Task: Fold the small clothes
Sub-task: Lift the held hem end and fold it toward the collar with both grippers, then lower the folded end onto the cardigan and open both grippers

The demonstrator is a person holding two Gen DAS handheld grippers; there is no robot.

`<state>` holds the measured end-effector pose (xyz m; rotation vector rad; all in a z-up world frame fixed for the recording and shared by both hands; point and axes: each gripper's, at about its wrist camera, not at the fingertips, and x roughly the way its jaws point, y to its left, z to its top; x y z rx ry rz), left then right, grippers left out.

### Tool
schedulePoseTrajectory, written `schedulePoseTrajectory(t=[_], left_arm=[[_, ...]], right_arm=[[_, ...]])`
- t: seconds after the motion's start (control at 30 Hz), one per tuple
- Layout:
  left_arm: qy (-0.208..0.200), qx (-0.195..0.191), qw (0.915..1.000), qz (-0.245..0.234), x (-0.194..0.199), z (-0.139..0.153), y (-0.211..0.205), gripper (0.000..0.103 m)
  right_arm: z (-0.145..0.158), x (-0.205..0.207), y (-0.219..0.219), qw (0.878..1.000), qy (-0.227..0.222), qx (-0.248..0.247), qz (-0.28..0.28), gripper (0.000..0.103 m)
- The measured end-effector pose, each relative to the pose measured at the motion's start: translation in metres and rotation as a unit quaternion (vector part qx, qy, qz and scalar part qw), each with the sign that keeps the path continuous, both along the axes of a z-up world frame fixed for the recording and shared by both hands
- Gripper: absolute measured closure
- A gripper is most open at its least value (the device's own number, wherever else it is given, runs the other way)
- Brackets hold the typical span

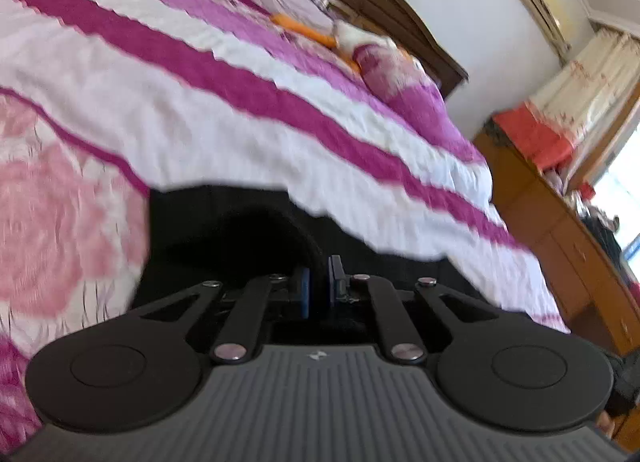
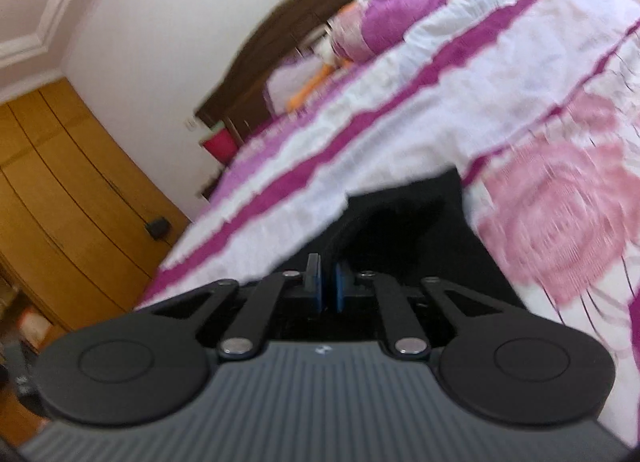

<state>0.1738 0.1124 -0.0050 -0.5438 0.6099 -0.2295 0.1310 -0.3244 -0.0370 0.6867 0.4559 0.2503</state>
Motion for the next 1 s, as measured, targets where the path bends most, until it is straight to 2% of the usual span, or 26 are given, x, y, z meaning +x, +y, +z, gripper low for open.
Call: schedulePoseTrajectory(t=[0.2, 0.37, 0.4, 0.43, 0.47, 0.5, 0.53, 0.57, 0.67, 0.7, 0.8, 0.9, 1.0], left_arm=[[0.0, 0.002, 0.9992, 0.039, 0.042, 0.008, 0.007, 0.093], [0.038, 0.014, 0.9977, 0.053, 0.083, -0.004, 0.005, 0.091], [0.05, 0.013, 0.9974, 0.051, 0.089, -0.007, 0.005, 0.089], [0.062, 0.012, 0.9967, 0.05, 0.093, -0.01, 0.006, 0.088], [0.068, 0.012, 0.9964, 0.05, 0.094, -0.013, 0.006, 0.086], [0.068, 0.012, 0.9964, 0.048, 0.094, -0.014, 0.007, 0.084], [0.065, 0.015, 0.9968, 0.045, 0.092, -0.014, 0.008, 0.082], [0.059, 0.022, 0.9971, 0.042, 0.089, -0.011, 0.008, 0.075], [0.028, 0.059, 0.9964, 0.055, 0.075, 0.001, 0.008, 0.043], [0.014, 0.067, 0.9959, 0.06, 0.069, 0.006, 0.008, 0.038], [-0.009, 0.073, 0.9953, 0.063, 0.056, 0.02, 0.011, 0.038], [-0.009, 0.074, 0.9962, 0.046, 0.048, 0.024, 0.01, 0.038], [0.002, 0.092, 0.9954, 0.027, 0.044, 0.015, 0.001, 0.038]], right_arm=[[0.013, 0.035, 0.002, 1.0, -0.017, -0.002, -0.018, 0.094], [0.008, 0.069, 0.007, 0.998, 0.008, -0.025, -0.055, 0.091], [0.005, 0.074, 0.009, 0.997, 0.018, -0.037, -0.061, 0.087], [0.003, 0.078, 0.01, 0.996, 0.027, -0.049, -0.068, 0.075], [0.001, 0.081, 0.011, 0.995, 0.035, -0.058, -0.076, 0.069], [-0.001, 0.081, 0.011, 0.994, 0.037, -0.063, -0.082, 0.057], [-0.002, 0.079, 0.01, 0.993, 0.034, -0.064, -0.088, 0.052], [-0.003, 0.076, 0.008, 0.993, 0.027, -0.064, -0.09, 0.052], [0.002, 0.067, 0.004, 0.994, 0.014, -0.065, -0.082, 0.052], [0.004, 0.064, 0.004, 0.995, 0.009, -0.068, -0.078, 0.052], [0.01, 0.052, 0.008, 0.995, -0.003, -0.087, -0.057, 0.052], [0.013, 0.045, 0.016, 0.993, -0.011, -0.112, -0.028, 0.052], [0.009, 0.043, 0.024, 0.991, -0.01, -0.134, -0.005, 0.052]])
